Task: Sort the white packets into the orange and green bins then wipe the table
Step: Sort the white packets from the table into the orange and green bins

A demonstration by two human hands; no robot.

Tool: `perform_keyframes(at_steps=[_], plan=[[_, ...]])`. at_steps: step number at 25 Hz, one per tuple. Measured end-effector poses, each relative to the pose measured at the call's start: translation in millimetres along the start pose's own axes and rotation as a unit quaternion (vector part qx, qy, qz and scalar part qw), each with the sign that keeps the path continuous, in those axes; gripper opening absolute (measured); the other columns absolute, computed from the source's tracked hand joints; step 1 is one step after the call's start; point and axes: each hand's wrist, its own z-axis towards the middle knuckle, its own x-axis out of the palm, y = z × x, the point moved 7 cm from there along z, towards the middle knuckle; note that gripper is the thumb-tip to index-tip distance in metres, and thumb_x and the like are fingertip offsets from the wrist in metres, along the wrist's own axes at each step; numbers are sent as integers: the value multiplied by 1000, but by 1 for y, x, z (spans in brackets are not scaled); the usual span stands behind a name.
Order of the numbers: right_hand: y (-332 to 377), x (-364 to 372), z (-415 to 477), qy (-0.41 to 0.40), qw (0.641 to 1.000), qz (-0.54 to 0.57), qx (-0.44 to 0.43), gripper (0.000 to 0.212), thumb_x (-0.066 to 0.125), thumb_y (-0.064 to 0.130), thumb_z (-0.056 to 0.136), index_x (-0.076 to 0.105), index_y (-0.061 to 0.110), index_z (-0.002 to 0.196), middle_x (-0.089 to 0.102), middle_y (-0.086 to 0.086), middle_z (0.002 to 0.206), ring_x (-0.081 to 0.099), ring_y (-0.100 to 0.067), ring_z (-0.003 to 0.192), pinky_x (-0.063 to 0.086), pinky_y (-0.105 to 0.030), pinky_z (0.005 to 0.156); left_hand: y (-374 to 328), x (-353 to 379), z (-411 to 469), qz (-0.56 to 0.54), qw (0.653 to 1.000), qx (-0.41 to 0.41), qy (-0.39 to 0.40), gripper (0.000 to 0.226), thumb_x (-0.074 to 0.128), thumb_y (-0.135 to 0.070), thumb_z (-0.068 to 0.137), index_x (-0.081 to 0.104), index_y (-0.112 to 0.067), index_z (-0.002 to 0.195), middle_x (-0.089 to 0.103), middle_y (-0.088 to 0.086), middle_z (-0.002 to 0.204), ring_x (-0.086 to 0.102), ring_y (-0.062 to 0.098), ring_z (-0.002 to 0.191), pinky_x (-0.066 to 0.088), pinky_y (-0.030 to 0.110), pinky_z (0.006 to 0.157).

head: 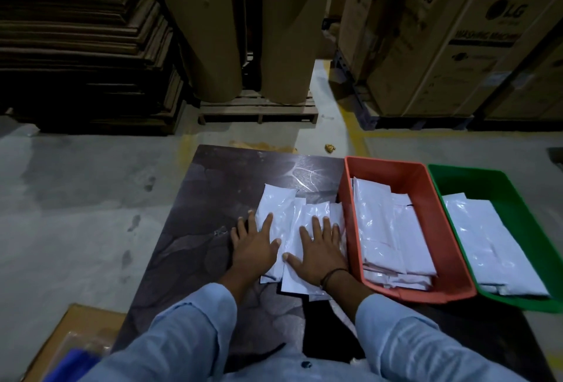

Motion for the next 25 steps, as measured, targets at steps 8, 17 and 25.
perform_keyframes(at_steps=[8, 17, 25], plan=[[9, 16, -2, -24, 997, 28, 64, 88, 52, 64, 80, 33, 19, 153, 25, -27, 159, 22, -53, 143, 10, -70, 109, -8, -8, 9, -8, 1000, 24, -13, 85, 41, -66, 95, 0, -30, 160, 1, 15, 167, 22, 41, 147, 24, 54, 117], [-1, 9, 1, 21, 999, 10, 48, 81, 41, 12, 92, -4, 22, 158, -15, -21, 163, -13, -49, 148, -3, -65, 116, -19, -3, 27, -17, 1000, 23, 6, 73, 42, -44, 102, -5, -41, 158, -3, 18, 165, 22, 43, 143, 23, 54, 117], [8, -25, 10, -7, 997, 74, 1, 90, 40, -2, 89, -7, 37, 157, -19, -5, 165, -13, -35, 152, 6, -58, 120, -9, -26, 23, -29, 998, -28, -49, 65, 38, -33, 106, 1, -40, 159, 4, 14, 166, 31, 37, 137, 28, 49, 114]])
